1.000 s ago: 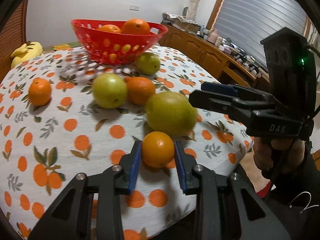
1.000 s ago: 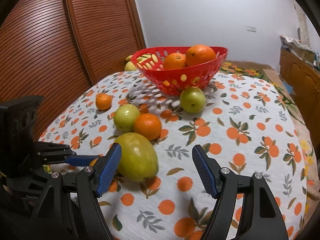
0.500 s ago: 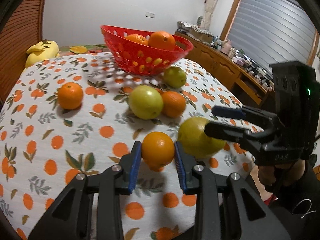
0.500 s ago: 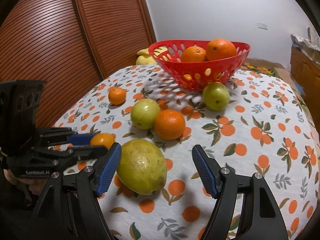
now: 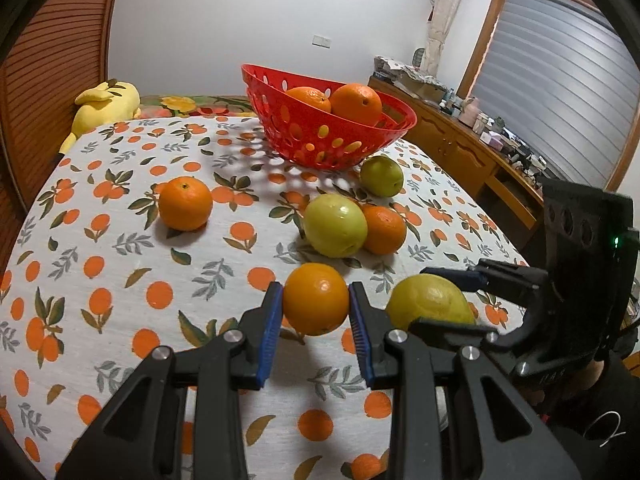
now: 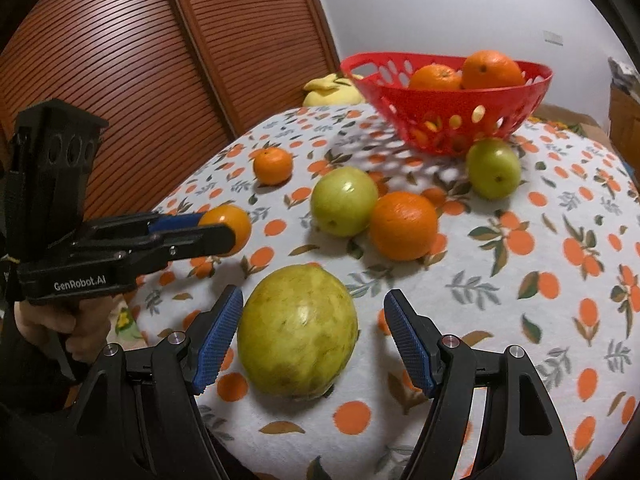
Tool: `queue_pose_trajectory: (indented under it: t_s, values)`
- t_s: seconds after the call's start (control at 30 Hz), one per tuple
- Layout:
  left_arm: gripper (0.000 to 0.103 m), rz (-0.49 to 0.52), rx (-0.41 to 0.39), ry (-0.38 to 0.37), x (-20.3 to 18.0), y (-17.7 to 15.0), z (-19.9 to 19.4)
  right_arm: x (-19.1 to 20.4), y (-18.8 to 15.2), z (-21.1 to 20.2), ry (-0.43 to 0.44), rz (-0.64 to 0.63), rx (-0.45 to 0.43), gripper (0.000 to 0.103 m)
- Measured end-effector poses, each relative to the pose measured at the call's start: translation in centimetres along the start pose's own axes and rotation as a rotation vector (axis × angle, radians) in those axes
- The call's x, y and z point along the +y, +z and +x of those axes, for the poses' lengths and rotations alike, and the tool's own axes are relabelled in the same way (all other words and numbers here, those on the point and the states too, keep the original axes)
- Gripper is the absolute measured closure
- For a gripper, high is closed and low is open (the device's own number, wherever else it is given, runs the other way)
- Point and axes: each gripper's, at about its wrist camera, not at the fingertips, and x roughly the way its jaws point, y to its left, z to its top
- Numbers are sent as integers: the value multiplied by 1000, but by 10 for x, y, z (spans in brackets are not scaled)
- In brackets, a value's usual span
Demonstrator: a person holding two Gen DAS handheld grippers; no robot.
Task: Organize fruits
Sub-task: 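Grasp a small tangerine with the left tool while the right tool grasps the yellow-green pomelo, then carry the tangerine toward the basket with the left tool while the right tool carries the pomelo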
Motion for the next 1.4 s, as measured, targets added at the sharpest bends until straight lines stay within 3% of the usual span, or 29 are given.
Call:
queue_pose_trajectory:
  t_s: [0.1, 0.17, 0.83, 1.4]
  values:
    - [73, 1, 0, -1, 0, 0, 0, 4, -2, 6, 17, -10, 23, 32]
    - [73, 1, 0, -1, 0, 0, 0, 8, -3, 8, 46, -13, 33, 43]
    - [72, 16, -29, -4, -7, 14, -5, -7, 12, -21, -76, -22, -17, 43]
    - [72, 101, -116, -24, -34, 66, -20, -22, 67, -75, -150, -48, -151, 43]
